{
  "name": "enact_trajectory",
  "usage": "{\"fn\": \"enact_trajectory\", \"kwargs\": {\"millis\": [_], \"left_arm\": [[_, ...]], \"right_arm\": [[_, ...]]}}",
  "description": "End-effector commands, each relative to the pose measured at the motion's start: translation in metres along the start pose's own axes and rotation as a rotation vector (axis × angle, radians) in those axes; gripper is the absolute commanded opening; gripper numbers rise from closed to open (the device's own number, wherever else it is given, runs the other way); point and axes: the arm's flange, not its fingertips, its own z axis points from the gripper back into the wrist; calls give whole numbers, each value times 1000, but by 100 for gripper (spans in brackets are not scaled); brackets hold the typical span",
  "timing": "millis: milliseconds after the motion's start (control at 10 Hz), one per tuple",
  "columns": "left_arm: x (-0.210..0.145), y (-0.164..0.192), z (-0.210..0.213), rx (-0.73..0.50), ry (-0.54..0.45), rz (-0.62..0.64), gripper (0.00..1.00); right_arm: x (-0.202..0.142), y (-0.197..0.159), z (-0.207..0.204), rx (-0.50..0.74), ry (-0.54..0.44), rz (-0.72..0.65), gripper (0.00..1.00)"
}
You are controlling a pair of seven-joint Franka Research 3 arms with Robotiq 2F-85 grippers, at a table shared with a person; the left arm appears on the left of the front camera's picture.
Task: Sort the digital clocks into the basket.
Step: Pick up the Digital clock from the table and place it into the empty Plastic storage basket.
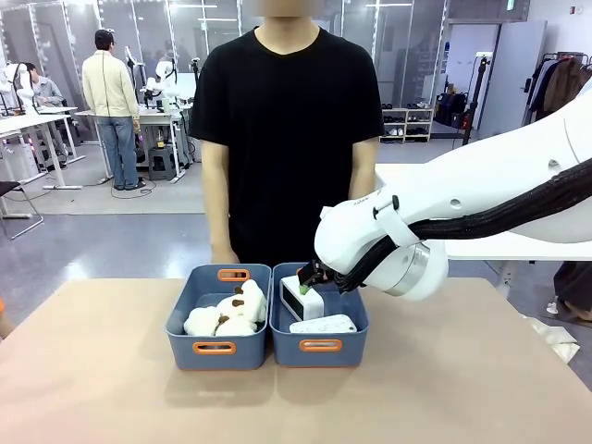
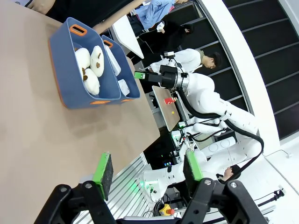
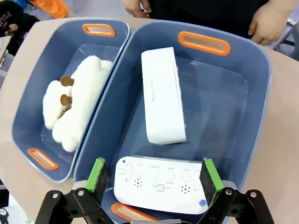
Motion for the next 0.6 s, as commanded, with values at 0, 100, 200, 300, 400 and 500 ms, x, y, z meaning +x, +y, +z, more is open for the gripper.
{"fn": "enact_trajectory", "kwargs": {"millis": [0,100,200,300,400,500], "left_arm": [[1,-2,1,-1,-5,-7,78],[1,-2,1,-1,-5,-7,78],[1,-2,1,-1,-5,-7,78],[1,-2,1,-1,-5,-7,78],[1,-2,1,-1,-5,-7,78],[1,-2,1,-1,-5,-7,78]], "right_arm": [[0,1,-2,0,2,0,100],[0,1,-2,0,2,0,100],[0,1,-2,0,2,0,100],[0,1,-2,0,2,0,100],[0,1,-2,0,2,0,100],[0,1,-2,0,2,0,100]]}}
